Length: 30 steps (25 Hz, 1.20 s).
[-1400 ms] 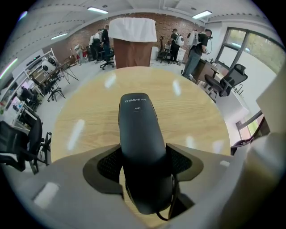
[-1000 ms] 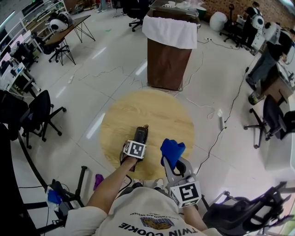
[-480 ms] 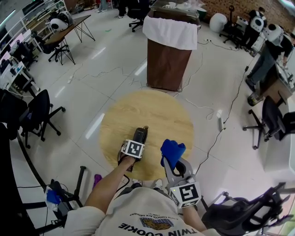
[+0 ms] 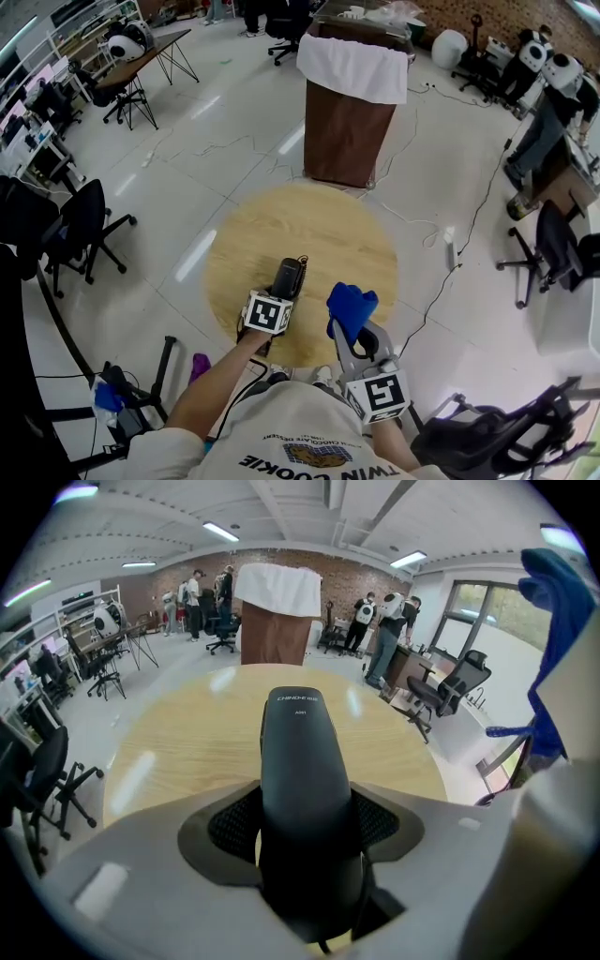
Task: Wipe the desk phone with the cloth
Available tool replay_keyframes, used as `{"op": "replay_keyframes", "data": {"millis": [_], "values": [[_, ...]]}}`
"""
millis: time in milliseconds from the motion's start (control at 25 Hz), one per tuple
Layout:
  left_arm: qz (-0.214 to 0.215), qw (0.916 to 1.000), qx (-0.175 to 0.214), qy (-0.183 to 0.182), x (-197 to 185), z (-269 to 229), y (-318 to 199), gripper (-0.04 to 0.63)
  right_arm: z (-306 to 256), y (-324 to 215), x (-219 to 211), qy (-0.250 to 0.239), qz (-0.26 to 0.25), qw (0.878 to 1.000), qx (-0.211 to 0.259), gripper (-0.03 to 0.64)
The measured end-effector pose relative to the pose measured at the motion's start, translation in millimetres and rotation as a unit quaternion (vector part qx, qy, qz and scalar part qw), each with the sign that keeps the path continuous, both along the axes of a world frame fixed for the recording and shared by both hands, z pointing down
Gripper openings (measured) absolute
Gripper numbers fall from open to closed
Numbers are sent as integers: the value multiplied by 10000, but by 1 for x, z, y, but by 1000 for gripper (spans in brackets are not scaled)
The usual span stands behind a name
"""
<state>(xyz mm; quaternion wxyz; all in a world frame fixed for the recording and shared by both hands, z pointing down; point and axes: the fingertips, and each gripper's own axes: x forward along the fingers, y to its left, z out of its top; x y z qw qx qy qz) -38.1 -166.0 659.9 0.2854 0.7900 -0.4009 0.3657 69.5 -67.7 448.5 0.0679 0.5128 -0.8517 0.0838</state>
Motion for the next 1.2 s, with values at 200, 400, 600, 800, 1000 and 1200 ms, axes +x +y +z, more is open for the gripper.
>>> {"op": "replay_keyframes", "data": {"millis": [200, 400, 600, 800, 1000, 1200], "values": [[73, 9988, 357, 341, 7, -42, 3, 268, -12, -4, -3, 24, -45, 9999, 135, 58], [76, 9949, 719, 698, 11, -88, 10, 267, -32, -6, -11, -24, -121, 9993, 357, 58], [116, 9858, 1212, 1160, 17, -142, 21, 267, -58, -4, -19, -117, -215, 9977, 627, 58], [127, 9753, 1585, 1535, 19, -183, 30, 267, -70, 0, -30, -80, -342, 9967, 734, 58], [204, 9704, 1732, 1671, 20, -202, 34, 267, -75, 1, -44, -256, -514, 9950, 814, 58], [299, 9685, 1815, 1676, 22, -211, 39, 267, -70, -4, -55, -346, -615, 9948, 738, 58]]}}
